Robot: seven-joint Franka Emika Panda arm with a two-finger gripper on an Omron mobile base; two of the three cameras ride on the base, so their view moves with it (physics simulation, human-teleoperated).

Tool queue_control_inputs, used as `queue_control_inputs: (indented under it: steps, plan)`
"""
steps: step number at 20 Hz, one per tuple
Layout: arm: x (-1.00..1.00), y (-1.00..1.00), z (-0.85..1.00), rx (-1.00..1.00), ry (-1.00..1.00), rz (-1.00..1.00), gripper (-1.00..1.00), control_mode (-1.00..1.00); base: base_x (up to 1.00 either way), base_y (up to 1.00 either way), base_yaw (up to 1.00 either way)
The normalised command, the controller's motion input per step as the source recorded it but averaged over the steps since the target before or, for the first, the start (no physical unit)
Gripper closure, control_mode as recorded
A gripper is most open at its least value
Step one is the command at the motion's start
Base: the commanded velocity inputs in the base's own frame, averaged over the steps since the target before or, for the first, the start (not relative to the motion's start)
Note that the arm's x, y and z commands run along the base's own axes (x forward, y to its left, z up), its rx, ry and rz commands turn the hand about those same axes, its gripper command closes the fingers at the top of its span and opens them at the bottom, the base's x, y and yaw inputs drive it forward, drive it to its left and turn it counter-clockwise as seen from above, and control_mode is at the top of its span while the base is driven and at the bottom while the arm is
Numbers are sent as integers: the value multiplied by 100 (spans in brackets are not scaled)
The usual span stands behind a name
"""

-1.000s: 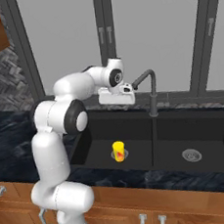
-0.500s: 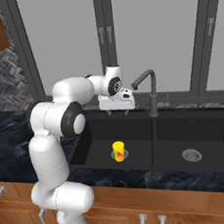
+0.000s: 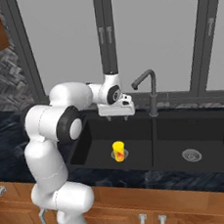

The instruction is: Move any existing items from the left basin to the right basin for drying. Then move the mug from the counter to the left basin of the sink for washing.

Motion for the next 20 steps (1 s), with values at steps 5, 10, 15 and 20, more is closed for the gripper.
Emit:
queue_control_inputs:
  steps: [5,10,15,20]
  plan:
    - [-9,0,-11,0,0,0,-100,-100,0,0,0]
    - [1,0,-10,0,0,0,-100,-100,0,0,0]
    - [1,0,-13,0,0,0,-100,-100,0,0,0]
    - [0,0,-24,0,0,0,-100,-100,0,0,0]
